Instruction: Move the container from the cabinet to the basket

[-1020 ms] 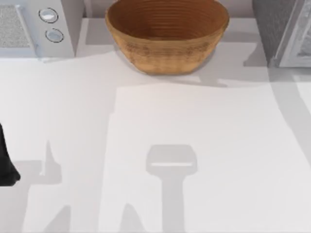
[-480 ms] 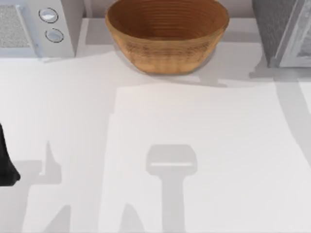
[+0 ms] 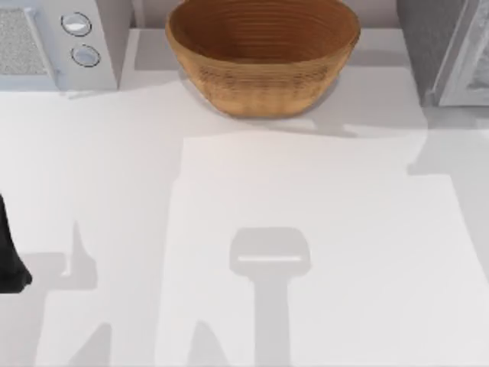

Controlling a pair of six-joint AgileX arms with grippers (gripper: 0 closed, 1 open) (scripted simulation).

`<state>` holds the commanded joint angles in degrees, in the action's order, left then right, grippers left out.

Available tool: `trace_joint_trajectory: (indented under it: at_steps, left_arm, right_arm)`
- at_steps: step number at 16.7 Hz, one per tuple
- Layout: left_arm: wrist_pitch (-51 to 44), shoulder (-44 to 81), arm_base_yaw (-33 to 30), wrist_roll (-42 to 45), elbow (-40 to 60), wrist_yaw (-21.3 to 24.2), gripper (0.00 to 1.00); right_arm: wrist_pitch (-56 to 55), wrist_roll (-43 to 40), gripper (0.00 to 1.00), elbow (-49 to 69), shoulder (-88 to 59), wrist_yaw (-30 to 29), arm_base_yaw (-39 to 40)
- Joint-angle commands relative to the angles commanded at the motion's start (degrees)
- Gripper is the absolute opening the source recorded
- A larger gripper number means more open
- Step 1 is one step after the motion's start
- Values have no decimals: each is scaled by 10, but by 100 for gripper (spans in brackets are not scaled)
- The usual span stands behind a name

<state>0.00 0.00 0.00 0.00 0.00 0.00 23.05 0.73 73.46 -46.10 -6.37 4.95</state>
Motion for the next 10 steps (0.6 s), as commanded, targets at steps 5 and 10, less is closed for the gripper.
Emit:
trace_joint_trajectory:
  at_steps: [5,10]
  left_arm:
    - [0,0,0,0,0,0,100]
    - [0,0,0,0,0,0,100]
  right_arm:
    - [-90,-2,0,-267,174,24,-17]
    - [-174,-4,0,-549,342,48,-33]
